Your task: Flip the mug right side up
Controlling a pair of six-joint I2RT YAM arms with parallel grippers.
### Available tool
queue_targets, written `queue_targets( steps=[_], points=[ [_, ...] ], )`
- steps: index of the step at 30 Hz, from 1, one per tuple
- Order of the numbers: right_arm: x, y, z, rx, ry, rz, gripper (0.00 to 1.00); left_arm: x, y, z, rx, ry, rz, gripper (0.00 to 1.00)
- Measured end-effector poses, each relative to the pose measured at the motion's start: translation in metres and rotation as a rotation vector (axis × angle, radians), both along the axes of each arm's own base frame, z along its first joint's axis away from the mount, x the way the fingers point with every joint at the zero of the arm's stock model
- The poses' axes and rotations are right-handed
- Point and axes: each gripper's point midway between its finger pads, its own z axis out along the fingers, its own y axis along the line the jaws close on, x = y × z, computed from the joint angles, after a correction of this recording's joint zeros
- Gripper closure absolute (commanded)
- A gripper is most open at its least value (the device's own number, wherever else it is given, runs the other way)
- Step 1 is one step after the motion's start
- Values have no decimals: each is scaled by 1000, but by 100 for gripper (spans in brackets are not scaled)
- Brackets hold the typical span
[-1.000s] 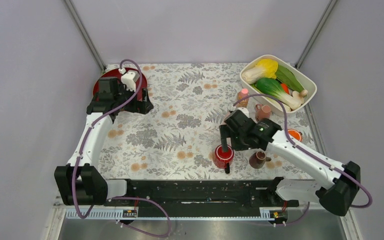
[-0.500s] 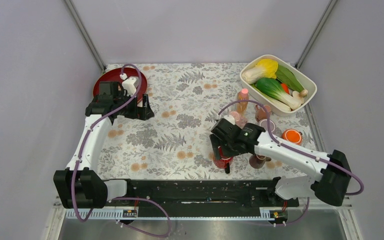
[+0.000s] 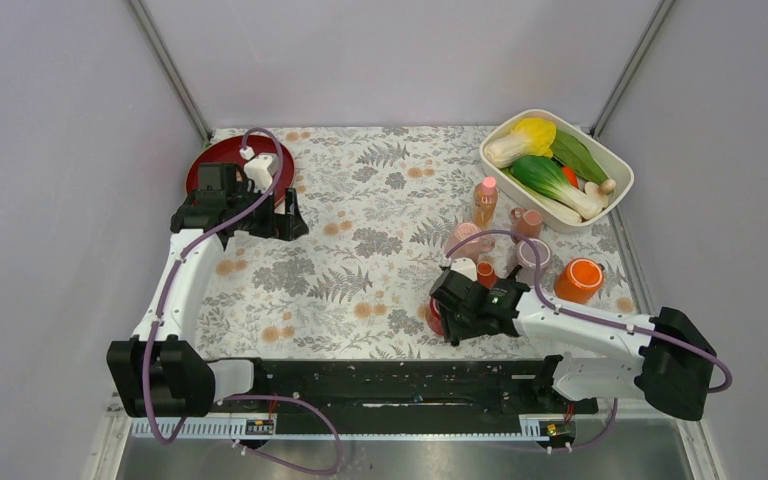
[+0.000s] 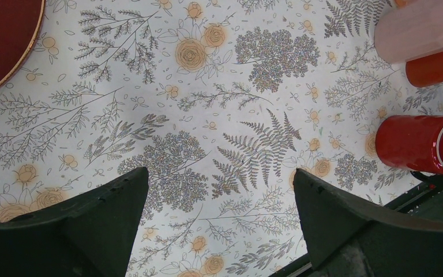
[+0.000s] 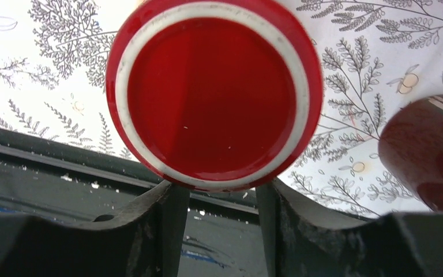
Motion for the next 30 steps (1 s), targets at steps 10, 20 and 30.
queue_targets(
  steps=[10,20,30],
  points=[
    [18,6,-21,-12,-78,-24,84,0,-1,0,-5,1,-3,1],
    [25,11,-17,-6,-109,3,100,-2,-5,2,-30,7,-10,4],
    [43,105,110,344,-181,191,100,-13,-23,24,-90,7,-100,5]
  ],
)
